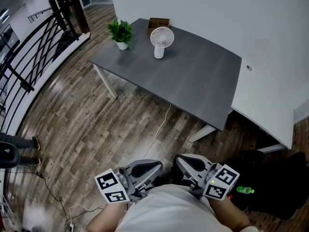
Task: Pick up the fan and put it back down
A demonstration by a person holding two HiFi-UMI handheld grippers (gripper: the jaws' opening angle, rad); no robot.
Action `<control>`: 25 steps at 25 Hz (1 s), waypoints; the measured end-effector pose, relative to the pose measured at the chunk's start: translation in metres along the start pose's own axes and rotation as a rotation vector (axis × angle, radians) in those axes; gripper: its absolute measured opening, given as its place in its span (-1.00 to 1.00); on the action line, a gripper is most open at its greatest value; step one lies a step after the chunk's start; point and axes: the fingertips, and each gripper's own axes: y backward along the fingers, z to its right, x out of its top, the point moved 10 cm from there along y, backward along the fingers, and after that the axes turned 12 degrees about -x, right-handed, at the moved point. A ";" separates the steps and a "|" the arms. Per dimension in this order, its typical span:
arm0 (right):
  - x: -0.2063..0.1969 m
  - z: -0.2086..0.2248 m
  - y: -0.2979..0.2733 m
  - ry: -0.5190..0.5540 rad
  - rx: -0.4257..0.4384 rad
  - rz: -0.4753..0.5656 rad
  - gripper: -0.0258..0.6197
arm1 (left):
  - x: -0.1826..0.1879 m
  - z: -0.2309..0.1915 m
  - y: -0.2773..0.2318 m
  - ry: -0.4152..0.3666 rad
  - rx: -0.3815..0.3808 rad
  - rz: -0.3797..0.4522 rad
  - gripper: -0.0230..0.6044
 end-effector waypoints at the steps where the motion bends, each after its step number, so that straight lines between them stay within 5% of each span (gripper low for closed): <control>1: 0.001 -0.002 0.003 -0.007 0.000 0.007 -0.89 | 0.001 0.004 0.001 0.000 0.002 0.002 -0.88; 11: 0.042 0.037 0.012 -0.096 -0.093 0.175 -0.87 | 0.011 -0.004 0.007 -0.013 0.025 0.013 -0.88; 16: 0.047 0.039 0.018 -0.107 -0.106 0.202 -0.67 | 0.014 -0.001 0.009 -0.015 0.024 0.007 -0.88; 25: 0.049 0.036 0.019 -0.090 -0.124 0.208 -0.64 | 0.015 0.001 0.012 -0.003 0.038 -0.005 -0.88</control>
